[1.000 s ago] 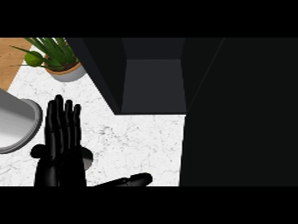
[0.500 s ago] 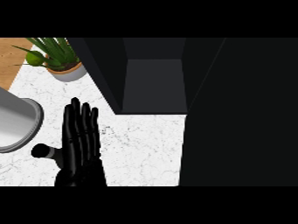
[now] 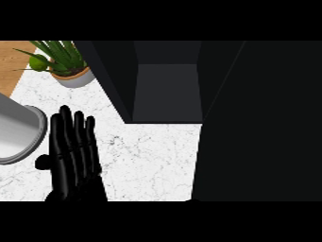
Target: Pick up the wine, place it into the cabinet and close the cabinet
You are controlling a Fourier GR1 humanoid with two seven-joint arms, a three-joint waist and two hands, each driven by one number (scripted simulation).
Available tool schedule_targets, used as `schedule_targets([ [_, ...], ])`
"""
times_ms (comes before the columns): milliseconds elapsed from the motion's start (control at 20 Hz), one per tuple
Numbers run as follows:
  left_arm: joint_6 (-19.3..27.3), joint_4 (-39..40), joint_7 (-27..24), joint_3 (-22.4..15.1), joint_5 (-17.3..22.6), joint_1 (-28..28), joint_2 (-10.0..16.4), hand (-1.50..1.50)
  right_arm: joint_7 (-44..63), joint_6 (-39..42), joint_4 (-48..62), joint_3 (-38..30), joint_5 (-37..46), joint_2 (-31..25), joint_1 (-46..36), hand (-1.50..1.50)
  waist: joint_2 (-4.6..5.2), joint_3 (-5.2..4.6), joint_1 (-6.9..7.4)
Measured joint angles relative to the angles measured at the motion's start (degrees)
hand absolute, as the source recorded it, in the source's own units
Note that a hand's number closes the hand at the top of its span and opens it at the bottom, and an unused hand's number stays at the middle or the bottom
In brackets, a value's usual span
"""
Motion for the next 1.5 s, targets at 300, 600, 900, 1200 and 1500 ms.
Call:
schedule_targets([
  [300,-3.4,-5.8,7.5,1.4,-7.3,1.4,0.0,-1.5,1.7,-0.5,-0.8,0.1,1.1,-0.2,-0.6,-1.5,-0.04,0.0,0.02],
  [600,-6.6,-9.2,10.6,2.9,-10.5,4.3,0.3,-1.5,2.5,-0.3,-0.8,-0.9,1.3,-0.4,-1.7,-1.5,0.02,-0.02,0.03],
  [900,-7.0,-9.6,9.4,6.1,-10.5,7.4,2.8,-1.5,4.2,-1.1,-1.1,-1.2,1.3,-0.1,-2.7,-1.5,0.04,-0.05,-0.07],
  [1200,-5.3,-9.7,7.6,7.1,-9.4,11.9,5.3,-1.5,5.8,-1.4,-1.2,-1.3,1.3,-0.4,-4.4,-1.5,0.01,-0.11,-0.07],
  [1500,-2.7,-9.1,6.0,8.7,-5.0,14.8,8.7,-1.5,5.1,-1.5,-1.2,-0.9,1.4,-0.4,-3.8,-1.5,-0.01,-0.17,-0.43],
])
